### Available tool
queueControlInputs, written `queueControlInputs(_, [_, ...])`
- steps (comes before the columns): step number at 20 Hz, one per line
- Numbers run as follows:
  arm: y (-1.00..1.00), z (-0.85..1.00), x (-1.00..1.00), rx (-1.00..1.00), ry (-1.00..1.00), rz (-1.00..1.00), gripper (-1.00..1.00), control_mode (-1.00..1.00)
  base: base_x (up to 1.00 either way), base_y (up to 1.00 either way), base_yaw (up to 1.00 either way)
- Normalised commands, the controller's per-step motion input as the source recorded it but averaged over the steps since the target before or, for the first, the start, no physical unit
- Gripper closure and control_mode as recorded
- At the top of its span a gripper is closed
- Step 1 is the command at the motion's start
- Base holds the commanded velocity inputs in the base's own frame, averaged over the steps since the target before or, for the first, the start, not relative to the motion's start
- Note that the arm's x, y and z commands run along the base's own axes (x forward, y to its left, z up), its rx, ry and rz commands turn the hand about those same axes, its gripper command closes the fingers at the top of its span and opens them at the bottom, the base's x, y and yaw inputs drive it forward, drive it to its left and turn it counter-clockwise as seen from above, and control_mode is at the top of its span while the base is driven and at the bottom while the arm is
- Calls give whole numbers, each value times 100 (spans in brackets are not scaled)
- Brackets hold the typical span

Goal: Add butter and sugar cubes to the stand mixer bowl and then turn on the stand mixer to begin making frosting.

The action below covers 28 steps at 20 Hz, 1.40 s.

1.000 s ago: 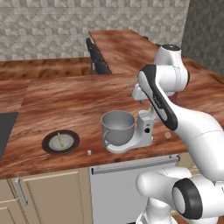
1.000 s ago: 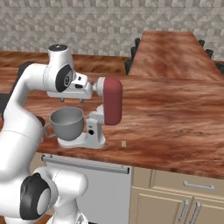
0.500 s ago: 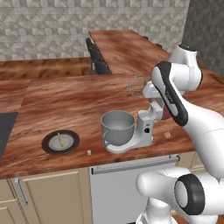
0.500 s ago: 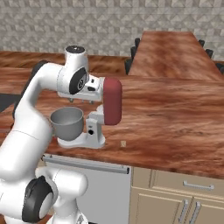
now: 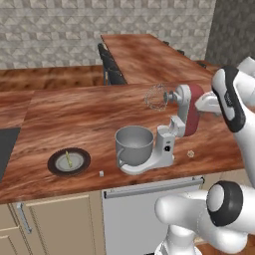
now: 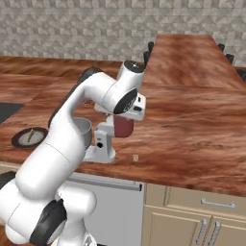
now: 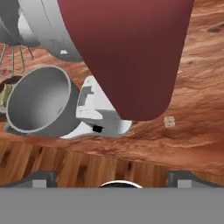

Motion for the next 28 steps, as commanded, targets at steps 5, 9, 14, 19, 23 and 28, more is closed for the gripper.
queueControlInputs(5, [-75,-53,0,13,-8,12,-100,-100,0,0,0])
queueControlInputs(9, [-33,-70,0,14,-25,25,-100,-100,0,0,0])
queueControlInputs(14, [-10,-48,11,13,-33,36,-100,-100,0,0,0])
queueControlInputs(19, [-1,-21,35,9,-22,43,-100,-100,0,0,0])
queueControlInputs(23, [0,-25,42,4,-11,38,-100,-100,0,0,0])
queueControlInputs(28, [0,-29,17,0,-9,33,-100,-100,0,0,0])
